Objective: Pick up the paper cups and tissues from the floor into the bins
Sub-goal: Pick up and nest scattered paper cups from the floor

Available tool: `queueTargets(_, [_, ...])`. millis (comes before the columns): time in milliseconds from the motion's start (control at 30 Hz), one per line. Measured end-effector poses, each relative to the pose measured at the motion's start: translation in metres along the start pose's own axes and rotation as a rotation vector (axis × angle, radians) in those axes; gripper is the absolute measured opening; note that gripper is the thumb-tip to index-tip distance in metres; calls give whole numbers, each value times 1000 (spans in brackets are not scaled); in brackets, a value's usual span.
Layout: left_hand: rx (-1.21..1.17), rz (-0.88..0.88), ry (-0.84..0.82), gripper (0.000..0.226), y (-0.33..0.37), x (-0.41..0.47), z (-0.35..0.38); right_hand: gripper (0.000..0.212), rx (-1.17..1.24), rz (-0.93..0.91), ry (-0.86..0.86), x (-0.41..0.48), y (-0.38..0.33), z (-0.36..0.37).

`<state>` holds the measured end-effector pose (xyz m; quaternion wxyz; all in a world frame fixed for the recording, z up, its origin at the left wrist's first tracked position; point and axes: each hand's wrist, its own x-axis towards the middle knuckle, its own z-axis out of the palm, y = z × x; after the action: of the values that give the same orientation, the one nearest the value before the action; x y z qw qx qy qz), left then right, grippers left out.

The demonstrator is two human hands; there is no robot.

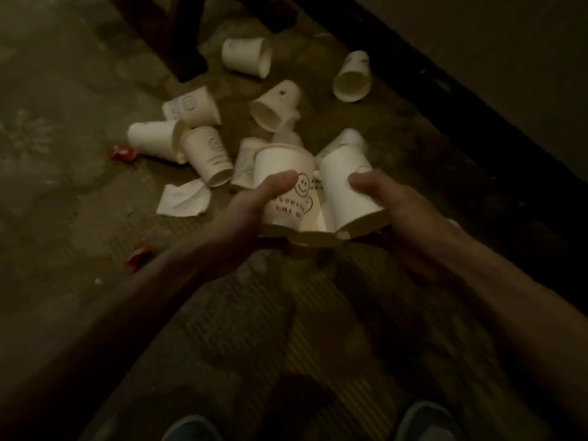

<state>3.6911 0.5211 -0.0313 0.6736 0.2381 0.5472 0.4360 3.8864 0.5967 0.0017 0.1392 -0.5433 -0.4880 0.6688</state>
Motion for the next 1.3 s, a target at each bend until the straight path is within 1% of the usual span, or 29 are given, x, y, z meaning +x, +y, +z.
queueTargets(133, [157,93,-88,54,49,21,81,32,36,-67,202,-50,-32,-66])
queueTargets(200, [225,141,-170,57,71,23,124,39,72,-114,298,-81,-45,-94])
queueTargets(267, [289,188,-281,58,93,22,169,57,113,-171,406,-116,-52,-122])
queueTargets(300, [311,212,-343,56,101,20,191,60,137,-199,456,-136,-53,-137])
queueTargets(367, [355,225,-483,53,114,15,233,55,203,-261,546,-177,-48,-165])
queueTargets(433, [445,210,-629,55,118,7,274,51,283,-269,627,-213,-37,-190])
queueTargets(467, [500,207,-690,57,116,4,293,52,328,-258,658,-227,-29,-201])
queueTargets(533, [589,215,-787,52,107,-1,331,55,417,-265,747,-248,-10,-222])
queueTargets(600, [637,246,-847,47,92,-4,364,56,464,-280,847,-263,5,-238])
queueTargets(667, [693,240,-874,53,73,-2,386,55,450,-230,892,-273,22,-248])
queueTargets(767, [782,202,-883,69,45,5,402,55,340,-87,927,-279,46,-259])
queueTargets(867, [1052,288,-834,90,28,10,413,54,114,51,1024,-280,59,-267])
queueTargets(933, [1207,345,-826,94,24,11,418,59,6,94,1046,-281,65,-274])
queueTargets(1000, [1205,367,-838,90,26,11,419,64,-109,117,1018,-285,71,-278])
queueTargets(1033, [1177,379,-834,93,28,11,419,66,-204,128,1008,-287,74,-279])
queueTargets(1100, [1198,504,-762,106,30,11,415,70,-361,133,985,-292,75,-280])
queueTargets(1133, [1247,591,-709,107,30,10,413,75,-405,132,986,-292,75,-279])
queueTargets(1200, [1293,722,-642,97,34,7,408,85,-536,130,1036,-291,73,-277])
queueTargets(1233, [1268,746,-635,86,37,7,406,86,-644,111,1072,-290,69,-274])
queueTargets(1267, [1232,753,-638,72,42,9,403,81,-752,51,1106,-288,65,-269])
queueTargets(1300, [1198,766,-640,56,47,11,399,71,-832,-38,1128,-285,58,-262])
